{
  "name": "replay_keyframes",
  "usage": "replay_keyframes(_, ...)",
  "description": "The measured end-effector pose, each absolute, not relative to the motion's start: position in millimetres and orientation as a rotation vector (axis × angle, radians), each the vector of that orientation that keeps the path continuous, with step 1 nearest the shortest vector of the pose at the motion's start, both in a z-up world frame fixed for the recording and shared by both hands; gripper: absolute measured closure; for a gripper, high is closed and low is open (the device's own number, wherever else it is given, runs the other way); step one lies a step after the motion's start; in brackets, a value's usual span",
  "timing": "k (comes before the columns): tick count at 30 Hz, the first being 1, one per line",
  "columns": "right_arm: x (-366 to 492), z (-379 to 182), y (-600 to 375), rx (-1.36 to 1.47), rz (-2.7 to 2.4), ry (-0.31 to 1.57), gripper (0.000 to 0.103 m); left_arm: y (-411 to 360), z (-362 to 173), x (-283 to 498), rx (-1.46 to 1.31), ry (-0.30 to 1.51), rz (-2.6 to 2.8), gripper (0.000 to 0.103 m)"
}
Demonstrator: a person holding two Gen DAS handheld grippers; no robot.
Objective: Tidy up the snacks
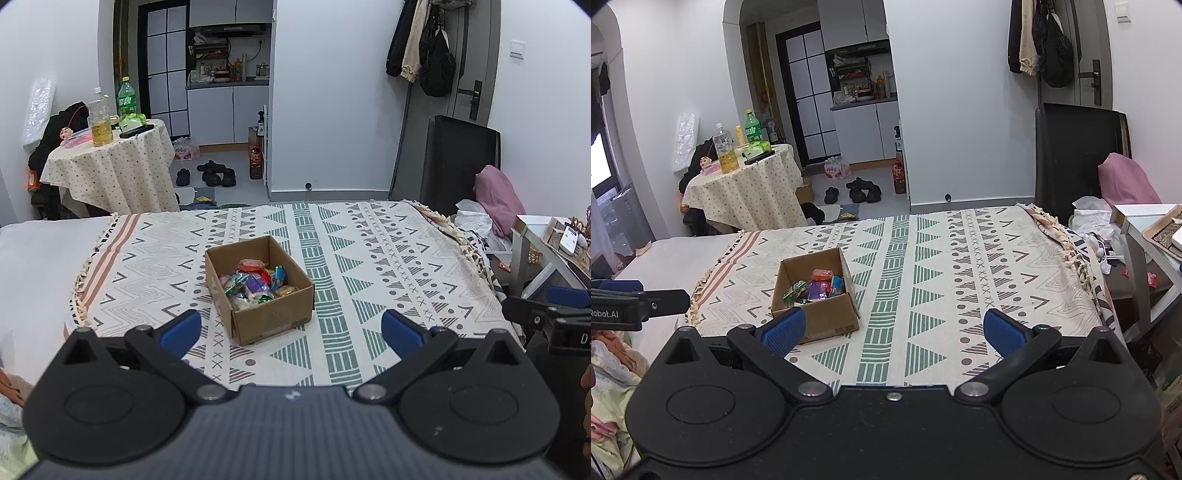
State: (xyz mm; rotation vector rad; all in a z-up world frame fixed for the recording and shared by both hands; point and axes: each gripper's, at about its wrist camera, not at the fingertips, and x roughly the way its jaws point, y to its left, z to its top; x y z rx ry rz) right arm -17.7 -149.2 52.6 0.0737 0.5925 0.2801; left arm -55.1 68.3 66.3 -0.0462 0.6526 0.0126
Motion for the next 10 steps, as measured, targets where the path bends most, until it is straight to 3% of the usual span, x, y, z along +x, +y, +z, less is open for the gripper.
replay_keyframes(10,-16.6,50.8,-149.2,0.074,0.278,0.597,0.000,66.9,64.6,-53.5,-0.041,0.652,0.002,0.000)
